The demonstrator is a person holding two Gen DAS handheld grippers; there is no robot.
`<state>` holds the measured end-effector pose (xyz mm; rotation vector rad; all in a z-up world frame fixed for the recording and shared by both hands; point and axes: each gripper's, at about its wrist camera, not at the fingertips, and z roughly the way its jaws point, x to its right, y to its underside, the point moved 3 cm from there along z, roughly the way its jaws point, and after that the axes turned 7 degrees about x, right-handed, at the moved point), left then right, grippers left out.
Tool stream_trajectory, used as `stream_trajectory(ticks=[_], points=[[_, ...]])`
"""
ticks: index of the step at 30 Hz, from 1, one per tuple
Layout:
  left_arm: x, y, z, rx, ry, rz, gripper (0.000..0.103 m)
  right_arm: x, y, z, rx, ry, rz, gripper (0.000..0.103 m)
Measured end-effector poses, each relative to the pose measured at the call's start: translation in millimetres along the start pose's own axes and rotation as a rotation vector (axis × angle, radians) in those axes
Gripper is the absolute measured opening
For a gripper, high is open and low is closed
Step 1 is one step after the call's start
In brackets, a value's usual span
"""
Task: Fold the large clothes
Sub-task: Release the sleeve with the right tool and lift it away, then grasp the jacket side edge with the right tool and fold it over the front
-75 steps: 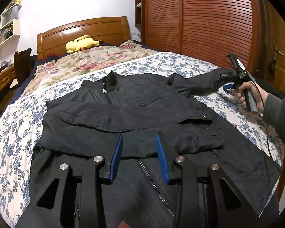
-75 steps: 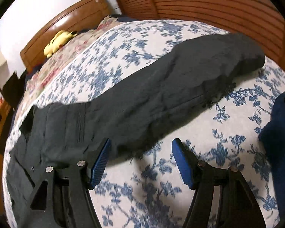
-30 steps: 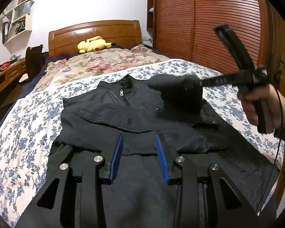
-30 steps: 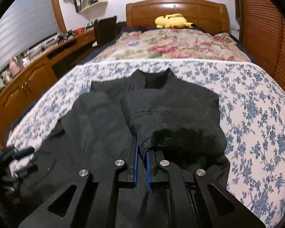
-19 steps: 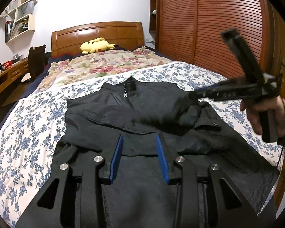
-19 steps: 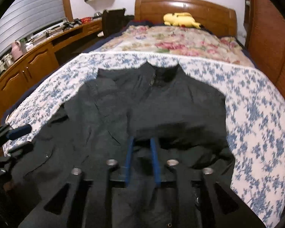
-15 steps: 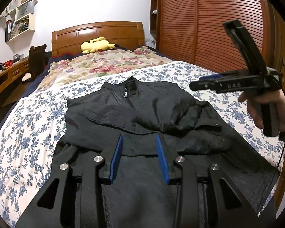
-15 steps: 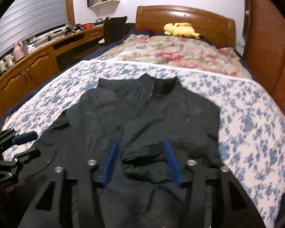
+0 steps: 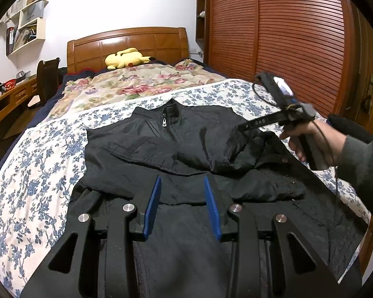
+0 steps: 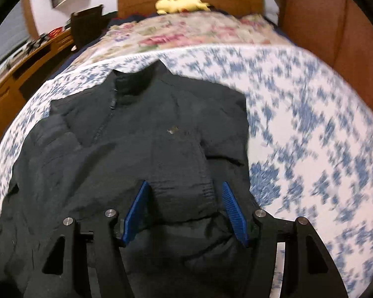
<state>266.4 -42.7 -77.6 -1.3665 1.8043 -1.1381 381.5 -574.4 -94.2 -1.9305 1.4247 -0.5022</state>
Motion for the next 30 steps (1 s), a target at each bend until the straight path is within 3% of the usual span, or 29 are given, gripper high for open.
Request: stream_trajectory(ticks=[5,6,7,9,14,20,24,30], points=[[-1,0,-2,0.000,-0.003,0.004,0.037,-6,6,19,-0.041,-0.025,0.001,0.060],[-2,0,-4,0.000,-0.005,0.006,0.037,-9,7,19,-0.042,-0.033,-0.012,0.048],[-3,1,-5,0.000,-0.008,0.006,0.037,-15,7,18,-0.042,-0.035,-0.038,0.026],[-7,1,-8,-0.002,-0.016,0.006,0.037,-30,7,12,-0.025,-0.014,-0.099,0.008],[-20,2,-20,0.012,-0.042,0.004,0.037,-67,-11,-31,0.107,-0.092,-0.153,0.006],[-45,2,-42,0.036,-0.076,-0.016,0.037,-127,-19,-82,0.199,-0.177,-0.242,0.005],[-61,4,-55,0.049,-0.096,-0.041,0.037,-170,-10,-105,0.228,-0.231,-0.297,0.005],[-79,6,-67,0.062,-0.122,-0.063,0.037,-204,26,-130,0.259,-0.355,-0.374,0.004]])
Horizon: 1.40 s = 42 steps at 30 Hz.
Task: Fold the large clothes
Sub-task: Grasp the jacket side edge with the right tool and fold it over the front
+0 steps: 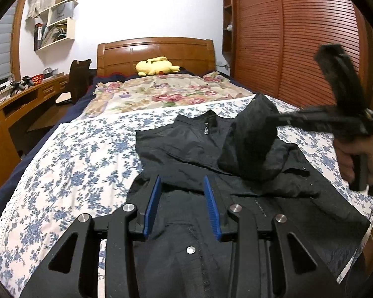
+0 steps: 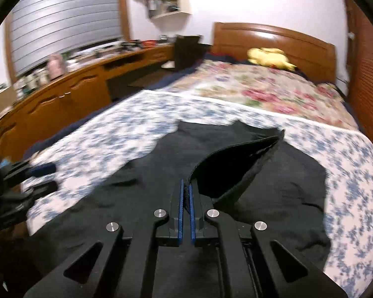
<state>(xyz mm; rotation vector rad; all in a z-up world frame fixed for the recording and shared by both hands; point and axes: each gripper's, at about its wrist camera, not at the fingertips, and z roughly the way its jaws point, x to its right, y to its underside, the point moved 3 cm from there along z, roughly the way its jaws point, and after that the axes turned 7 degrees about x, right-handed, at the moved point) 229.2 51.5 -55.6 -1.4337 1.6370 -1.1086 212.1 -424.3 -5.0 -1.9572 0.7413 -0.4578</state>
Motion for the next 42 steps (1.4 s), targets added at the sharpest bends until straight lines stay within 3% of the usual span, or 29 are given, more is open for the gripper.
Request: stream_trajectory(ticks=[8,12,17,19,21,27,30,38,42], points=[[-18,0,-5,0.010,-0.019,-0.025,0.037,-47,36,6,-0.091,-0.087,-0.032,0.004],[-21,2,-8,0.012,-0.020,-0.023,0.036,-53,29,-1,-0.108,-0.087,-0.045,0.004],[-21,4,-6,0.005,-0.022,-0.021,0.036,-44,19,-7,-0.082,-0.035,-0.068,0.017],[-21,5,-5,0.001,-0.023,-0.021,0.036,-38,26,4,-0.095,-0.005,-0.052,0.032],[-21,6,-4,-0.002,-0.023,-0.020,0.036,-27,32,19,-0.110,0.026,-0.036,0.036],[-21,8,-4,-0.010,-0.028,-0.009,0.037,-12,59,69,-0.194,0.052,0.055,0.037],[-23,7,-3,-0.011,-0.032,-0.014,0.036,-24,71,86,-0.218,0.012,0.082,0.037],[-24,7,-4,-0.009,-0.034,-0.012,0.036,-70,84,130,-0.295,-0.074,0.030,0.037],[-24,8,-4,-0.010,-0.034,-0.014,0.036,-78,96,146,-0.350,-0.074,0.008,0.037]])
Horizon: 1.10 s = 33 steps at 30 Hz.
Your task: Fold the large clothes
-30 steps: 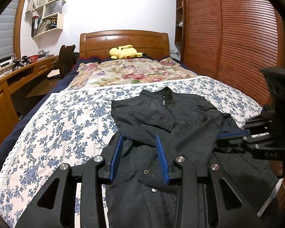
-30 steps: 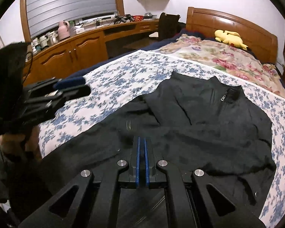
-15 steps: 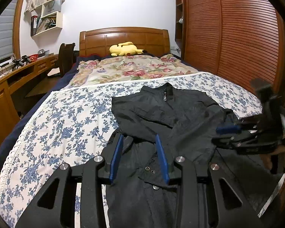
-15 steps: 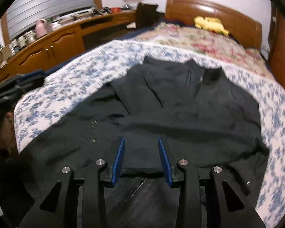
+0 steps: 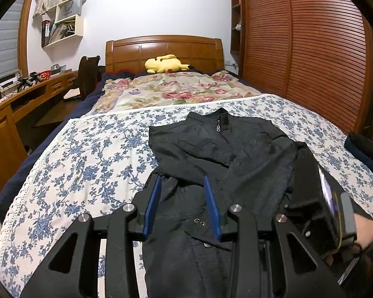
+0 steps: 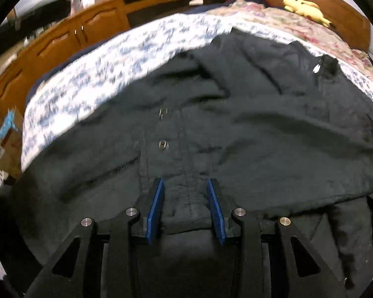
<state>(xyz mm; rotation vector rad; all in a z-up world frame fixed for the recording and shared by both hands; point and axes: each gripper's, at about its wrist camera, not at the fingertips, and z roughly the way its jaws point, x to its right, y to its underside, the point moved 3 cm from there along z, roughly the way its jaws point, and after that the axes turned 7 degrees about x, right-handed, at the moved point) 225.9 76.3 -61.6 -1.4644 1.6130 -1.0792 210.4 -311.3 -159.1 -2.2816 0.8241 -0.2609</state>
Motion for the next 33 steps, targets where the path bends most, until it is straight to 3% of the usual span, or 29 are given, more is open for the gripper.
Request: stream_trajectory(ticks=[5,9,12,15,25,29,33], points=[[1,1,0,-0.005,0.003,0.000,0.037,4,0,-6,0.017,-0.002,0.019,0.037],[1,3,-1,-0.009,0.007,0.007,0.036,8,4,-40,0.093,-0.020,0.049,0.037],[0,5,0,-0.016,0.008,0.008,0.036,19,17,-68,0.148,0.028,0.064,0.038],[1,7,2,-0.027,0.010,0.009,0.037,38,37,-98,0.178,0.144,0.077,0.038],[17,16,8,-0.051,0.016,0.033,0.037,105,124,-122,0.059,0.391,0.127,0.038],[21,18,12,-0.061,0.017,0.032,0.037,118,145,-126,0.029,0.393,0.164,0.039],[26,20,14,-0.068,0.019,0.041,0.037,125,152,-128,0.030,0.379,0.204,0.055]])
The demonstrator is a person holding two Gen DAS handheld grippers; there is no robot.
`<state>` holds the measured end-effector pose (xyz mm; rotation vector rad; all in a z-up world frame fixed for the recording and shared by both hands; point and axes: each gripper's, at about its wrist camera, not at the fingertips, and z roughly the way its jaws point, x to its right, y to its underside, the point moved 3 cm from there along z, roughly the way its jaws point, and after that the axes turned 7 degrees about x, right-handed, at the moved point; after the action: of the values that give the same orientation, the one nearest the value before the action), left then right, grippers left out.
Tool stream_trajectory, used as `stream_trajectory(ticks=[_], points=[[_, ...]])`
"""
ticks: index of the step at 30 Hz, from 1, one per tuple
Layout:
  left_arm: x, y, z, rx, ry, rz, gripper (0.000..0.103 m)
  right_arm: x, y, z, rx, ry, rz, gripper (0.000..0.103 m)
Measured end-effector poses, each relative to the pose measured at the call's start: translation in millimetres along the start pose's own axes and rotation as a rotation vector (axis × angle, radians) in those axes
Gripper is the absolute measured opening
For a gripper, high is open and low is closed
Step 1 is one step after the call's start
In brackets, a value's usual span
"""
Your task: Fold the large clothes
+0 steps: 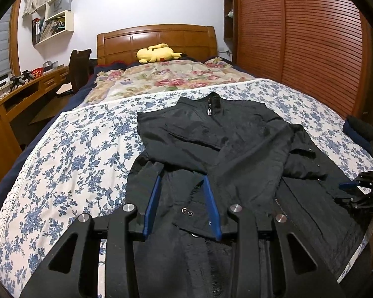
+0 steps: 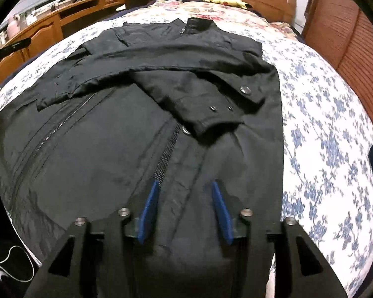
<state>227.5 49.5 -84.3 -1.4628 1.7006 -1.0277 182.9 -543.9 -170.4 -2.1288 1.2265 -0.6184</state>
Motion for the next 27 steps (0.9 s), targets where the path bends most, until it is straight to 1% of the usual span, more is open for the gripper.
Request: stream_trajectory(ticks=[1,4,11,13,15,20,22,25,27], points=[[1,0,0,-0.001,0.002,0.001,0.037,2,1,2,0.000,0.004,0.014,0.059],[4,1,1,-0.004,0.011,0.008,0.037,4,3,3,0.013,0.017,0.050,0.068],[7,9,-7,-0.022,0.024,0.029,0.037,12,10,12,0.062,-0.013,0.097,0.075],[4,16,-10,-0.045,0.033,0.028,0.037,13,12,13,0.077,-0.017,0.102,0.075],[-1,24,-15,-0.080,0.039,0.032,0.037,13,14,13,0.089,-0.017,0.103,0.075],[-27,46,-21,-0.184,0.020,0.020,0.037,14,16,12,0.102,-0.025,0.108,0.076],[-38,62,-22,-0.244,-0.009,0.028,0.037,15,16,11,0.104,-0.031,0.114,0.076],[-44,82,-23,-0.313,-0.009,0.030,0.037,15,16,11,0.105,-0.032,0.117,0.076],[-46,97,-21,-0.363,-0.029,0.044,0.037,15,17,11,0.106,-0.031,0.116,0.076]])
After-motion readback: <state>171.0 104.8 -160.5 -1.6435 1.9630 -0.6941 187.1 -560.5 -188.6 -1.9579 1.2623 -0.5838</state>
